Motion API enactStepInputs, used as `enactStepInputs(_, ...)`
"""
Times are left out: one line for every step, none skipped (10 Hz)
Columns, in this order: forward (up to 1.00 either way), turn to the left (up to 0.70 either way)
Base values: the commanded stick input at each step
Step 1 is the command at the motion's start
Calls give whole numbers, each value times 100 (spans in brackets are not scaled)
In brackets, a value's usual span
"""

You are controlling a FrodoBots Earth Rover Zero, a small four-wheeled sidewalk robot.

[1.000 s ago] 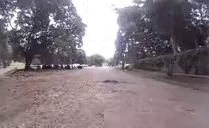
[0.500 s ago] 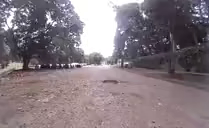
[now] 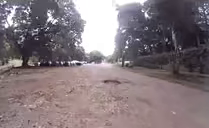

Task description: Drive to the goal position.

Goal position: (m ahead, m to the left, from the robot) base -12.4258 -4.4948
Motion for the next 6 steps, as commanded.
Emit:
enactStepInputs(70,2)
enactStepInputs(70,11)
enactStepInputs(70,20)
enactStepInputs(70,29)
enactStepInputs(70,18)
enactStepInputs(70,5)
